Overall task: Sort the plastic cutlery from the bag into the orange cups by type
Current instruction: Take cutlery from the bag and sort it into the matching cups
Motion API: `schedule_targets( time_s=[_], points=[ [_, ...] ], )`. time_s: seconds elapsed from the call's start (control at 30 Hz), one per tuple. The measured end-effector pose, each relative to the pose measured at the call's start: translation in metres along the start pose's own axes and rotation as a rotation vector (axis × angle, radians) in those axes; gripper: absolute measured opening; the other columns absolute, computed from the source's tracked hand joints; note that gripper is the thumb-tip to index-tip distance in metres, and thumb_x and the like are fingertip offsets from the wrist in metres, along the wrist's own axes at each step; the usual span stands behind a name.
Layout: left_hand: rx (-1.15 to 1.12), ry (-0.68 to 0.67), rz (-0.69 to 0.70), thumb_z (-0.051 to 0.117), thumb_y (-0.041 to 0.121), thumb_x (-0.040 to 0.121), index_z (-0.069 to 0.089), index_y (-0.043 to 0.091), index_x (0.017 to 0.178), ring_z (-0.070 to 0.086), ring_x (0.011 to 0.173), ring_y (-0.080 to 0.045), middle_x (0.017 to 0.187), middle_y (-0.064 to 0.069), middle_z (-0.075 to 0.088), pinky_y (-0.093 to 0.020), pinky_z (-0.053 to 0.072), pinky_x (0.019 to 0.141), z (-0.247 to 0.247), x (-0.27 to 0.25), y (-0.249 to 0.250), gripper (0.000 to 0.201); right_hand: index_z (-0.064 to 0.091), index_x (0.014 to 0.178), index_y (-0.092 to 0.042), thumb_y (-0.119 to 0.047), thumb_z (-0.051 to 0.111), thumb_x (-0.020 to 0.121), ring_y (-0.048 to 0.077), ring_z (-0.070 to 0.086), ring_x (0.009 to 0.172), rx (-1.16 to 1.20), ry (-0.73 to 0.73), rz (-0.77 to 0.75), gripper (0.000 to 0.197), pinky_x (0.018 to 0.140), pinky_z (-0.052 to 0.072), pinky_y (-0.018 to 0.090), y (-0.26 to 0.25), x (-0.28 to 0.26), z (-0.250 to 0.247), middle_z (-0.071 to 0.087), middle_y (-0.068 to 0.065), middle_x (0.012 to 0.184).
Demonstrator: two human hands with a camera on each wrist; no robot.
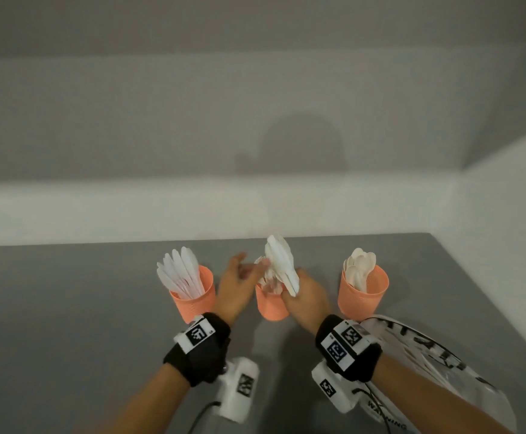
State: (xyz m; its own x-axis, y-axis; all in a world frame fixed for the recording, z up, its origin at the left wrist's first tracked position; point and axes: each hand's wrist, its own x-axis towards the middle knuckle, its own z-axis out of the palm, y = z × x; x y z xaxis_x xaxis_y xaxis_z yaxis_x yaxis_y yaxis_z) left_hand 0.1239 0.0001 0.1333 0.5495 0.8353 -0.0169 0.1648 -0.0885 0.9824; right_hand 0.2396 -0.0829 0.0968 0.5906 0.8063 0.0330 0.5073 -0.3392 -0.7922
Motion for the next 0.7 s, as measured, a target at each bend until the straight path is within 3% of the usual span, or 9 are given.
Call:
schedule_targets(
  time_s=[0.07,0.17,0.27,0.33,0.37,0.43,0.5,0.6,0.7],
  points=[
    [-0.308,-0.154,-0.212,0.067,0.036,0.08,0.051,0.0,0.122,0.062,0.096,-0.023,0.11,-0.015,0.065,-0.023,0.049,0.082,0.025,-0.004,0.003,0.057,0.046,0.125,-0.013,-0.029,0.055,0.086,0.03,0.064,0.093,-0.109,0.006,-0.049,0.042,0.077,0.052,0.036,-0.01,-0.004,0.005,0.066,0.009,0.104],
    [-0.486,-0.075,-0.373,0.069,0.025,0.08,0.06,0.0,0.113,0.066,0.097,-0.03,0.106,-0.02,0.067,-0.037,0.053,0.086,0.041,0.0,0.002,0.042,0.03,0.136,-0.014,-0.029,0.055,0.087,0.027,0.063,0.099,-0.216,-0.038,-0.067,0.057,0.073,0.048,0.031,-0.016,-0.013,0.011,0.06,0.008,0.112],
    [-0.428,-0.105,-0.364,0.067,0.022,0.081,0.064,0.003,0.101,0.066,0.096,-0.03,0.102,-0.018,0.069,-0.041,0.053,0.091,0.04,0.011,-0.005,0.028,0.034,0.132,-0.019,-0.029,0.067,0.076,0.02,0.065,0.097,0.027,-0.116,-0.039,0.066,0.078,0.052,0.03,-0.007,-0.012,0.006,0.064,0.002,0.108],
    [-0.401,-0.22,-0.31,0.065,0.022,0.082,0.067,0.009,0.086,0.064,0.09,-0.026,0.091,-0.012,0.068,-0.041,0.05,0.091,0.036,0.014,-0.006,0.015,0.051,0.115,-0.022,-0.021,0.072,0.071,0.017,0.066,0.087,0.218,-0.206,0.013,0.049,0.081,0.056,0.039,-0.004,-0.007,-0.001,0.066,0.002,0.097],
    [-0.389,-0.281,-0.293,0.066,0.026,0.081,0.068,0.011,0.08,0.062,0.087,-0.025,0.087,-0.01,0.066,-0.041,0.049,0.089,0.034,0.015,-0.006,0.015,0.055,0.108,-0.02,-0.012,0.071,0.073,0.016,0.066,0.079,0.312,-0.279,0.036,0.039,0.076,0.058,0.04,-0.005,-0.006,-0.005,0.066,0.004,0.089],
    [-0.364,-0.392,-0.272,0.068,0.034,0.073,0.066,0.013,0.073,0.058,0.081,-0.023,0.082,-0.007,0.061,-0.04,0.047,0.079,0.03,0.016,-0.006,0.021,0.056,0.104,-0.01,-0.001,0.066,0.08,0.013,0.063,0.064,0.529,-0.449,0.077,0.027,0.061,0.057,0.03,-0.011,-0.008,-0.013,0.063,0.009,0.076],
    [-0.384,-0.443,-0.273,0.07,0.038,0.068,0.064,0.013,0.072,0.055,0.076,-0.022,0.08,-0.006,0.059,-0.035,0.044,0.074,0.029,0.019,-0.005,0.026,0.053,0.106,-0.008,-0.009,0.064,0.083,0.013,0.06,0.057,0.718,-0.553,0.164,0.025,0.054,0.053,0.024,-0.017,-0.011,-0.018,0.062,0.007,0.067],
    [-0.365,-0.484,-0.299,0.072,0.041,0.069,0.067,0.015,0.079,0.054,0.08,-0.022,0.082,-0.002,0.063,-0.034,0.038,0.076,0.027,0.022,-0.006,0.029,0.051,0.105,-0.008,-0.021,0.059,0.086,0.011,0.056,0.048,0.869,-0.632,0.331,0.025,0.049,0.049,0.024,-0.017,-0.013,-0.019,0.057,0.001,0.057],
    [-0.319,-0.45,-0.283,0.069,0.036,0.079,0.063,0.007,0.102,0.065,0.075,-0.017,0.087,-0.007,0.067,-0.029,0.051,0.064,0.023,0.018,-0.003,0.038,0.051,0.095,-0.008,-0.02,0.051,0.092,0.007,0.047,0.04,0.901,-0.644,0.373,0.013,0.043,0.041,0.019,-0.016,-0.011,-0.017,0.052,-0.002,0.053]
  ],
)
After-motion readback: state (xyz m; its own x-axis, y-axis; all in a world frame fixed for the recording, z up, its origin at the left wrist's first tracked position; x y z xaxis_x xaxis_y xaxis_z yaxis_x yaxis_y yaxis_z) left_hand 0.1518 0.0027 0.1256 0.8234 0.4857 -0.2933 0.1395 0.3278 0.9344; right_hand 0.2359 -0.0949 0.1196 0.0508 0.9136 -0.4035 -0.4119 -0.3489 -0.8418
